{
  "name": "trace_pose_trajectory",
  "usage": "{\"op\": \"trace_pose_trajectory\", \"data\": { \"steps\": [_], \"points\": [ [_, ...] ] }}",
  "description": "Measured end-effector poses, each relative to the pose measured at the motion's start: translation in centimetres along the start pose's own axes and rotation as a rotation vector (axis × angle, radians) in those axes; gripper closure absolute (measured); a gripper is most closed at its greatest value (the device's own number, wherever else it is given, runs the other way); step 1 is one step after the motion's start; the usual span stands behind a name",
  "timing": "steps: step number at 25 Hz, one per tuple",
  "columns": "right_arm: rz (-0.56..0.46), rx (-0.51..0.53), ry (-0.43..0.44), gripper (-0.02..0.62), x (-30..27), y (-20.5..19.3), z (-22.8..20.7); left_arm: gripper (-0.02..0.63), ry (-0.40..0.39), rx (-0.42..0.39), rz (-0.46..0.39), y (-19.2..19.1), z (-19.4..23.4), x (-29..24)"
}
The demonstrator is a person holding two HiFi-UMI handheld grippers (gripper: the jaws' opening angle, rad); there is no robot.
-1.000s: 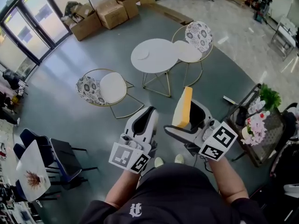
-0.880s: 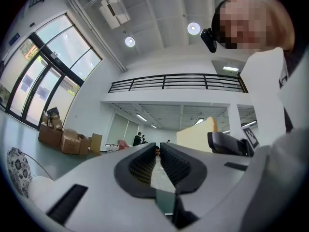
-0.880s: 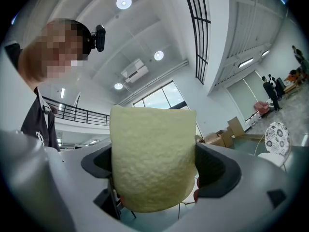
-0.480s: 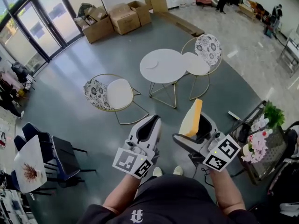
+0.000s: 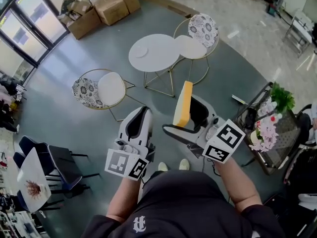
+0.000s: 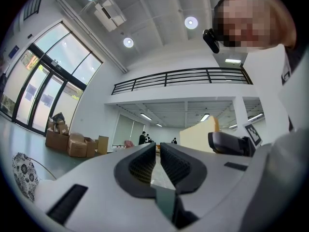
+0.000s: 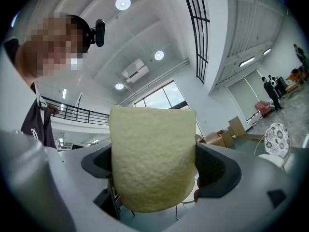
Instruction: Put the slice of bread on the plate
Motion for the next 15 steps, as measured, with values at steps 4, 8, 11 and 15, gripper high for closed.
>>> {"op": "trace_pose_trajectory", "data": {
  "steps": [4,8,11,15],
  "points": [
    [0.01,-0.014,-0.01,0.097,0.1,-0.4,-1.2,0.571,0.009,-0.008,0.016,-0.7,0.2,-0.7],
    [0.015,-0.026,-0.008,0.097,-0.2,-0.2,-2.3,0.571,0.033,-0.01,0.017,-0.8,1.0,-1.1],
    [0.011,-0.036,-0.004,0.097,-1.0,0.2,-3.0,0.571,0.056,-0.008,0.015,-0.6,2.2,-1.5],
    [0.018,-0.04,0.0,0.097,-2.7,0.4,-3.9,0.572,0.073,-0.005,0.013,-0.8,4.2,-2.4]
  ]
}}
Point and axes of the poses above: the fingertips, and each gripper's own axes: x backward along the fingers, z to its left, y out of its top, the point moved 2 cm from there along x, backward along the fingers, and after that the axes turned 8 degrees about -x, right-handed, at the moved point
